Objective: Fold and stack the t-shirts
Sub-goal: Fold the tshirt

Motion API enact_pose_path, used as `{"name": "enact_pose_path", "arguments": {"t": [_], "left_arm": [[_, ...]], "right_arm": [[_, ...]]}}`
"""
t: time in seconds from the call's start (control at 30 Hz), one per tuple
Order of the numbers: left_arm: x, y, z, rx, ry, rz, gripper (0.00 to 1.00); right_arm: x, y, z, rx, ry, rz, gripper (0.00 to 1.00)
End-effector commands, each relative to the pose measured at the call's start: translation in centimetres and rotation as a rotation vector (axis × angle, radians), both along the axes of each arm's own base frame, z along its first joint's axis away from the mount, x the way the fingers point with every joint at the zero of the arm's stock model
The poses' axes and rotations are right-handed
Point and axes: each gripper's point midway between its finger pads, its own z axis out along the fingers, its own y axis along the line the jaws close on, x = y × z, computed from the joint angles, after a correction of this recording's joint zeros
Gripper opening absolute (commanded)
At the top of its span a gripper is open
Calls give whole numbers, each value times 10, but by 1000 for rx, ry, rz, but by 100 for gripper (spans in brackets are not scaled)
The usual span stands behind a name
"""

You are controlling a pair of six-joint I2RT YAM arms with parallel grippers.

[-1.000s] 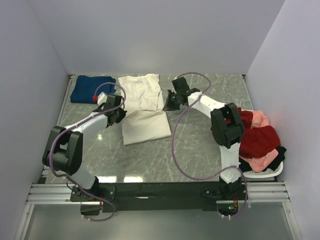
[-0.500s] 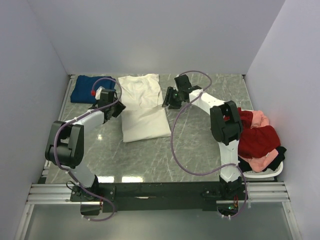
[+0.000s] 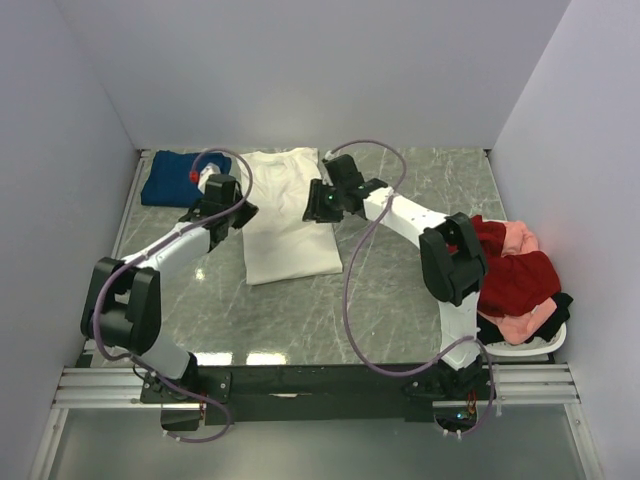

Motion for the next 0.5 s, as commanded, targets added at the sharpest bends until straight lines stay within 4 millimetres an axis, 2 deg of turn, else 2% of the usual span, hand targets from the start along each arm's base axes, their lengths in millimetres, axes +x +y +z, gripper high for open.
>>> {"name": "enact_pose_path", "arguments": {"t": [0.0,0.03,0.07,0.1,0.27,0.33,0.37,0.47], "left_arm": [[1,-7,-15,1,30,-24,5],[3,-9,-17,2,29,-35,1],[4,-11,-25,8,45,-51,1],[8,-17,-23,-5,27,-74,1],[26,-27,-46,2,72,-108,1],[32,-32,-56,2,100,-126,1],[34,-32,-60,10,106,-129,1],[39,-29,-75,25,148,-122,1]], "right_arm": [[15,7,-2,-16,-39,8,49],[17,8,-4,-20,-40,8,49],[21,10,-8,-29,-38,9,49],[24,10,-11,-29,-33,12,48],[40,22,-17,-25,-29,35,47],[51,18,-16,-43,-24,17,47],[54,16,-30,-57,0,11,47],[66,-2,-48,-92,37,-33,46]]}}
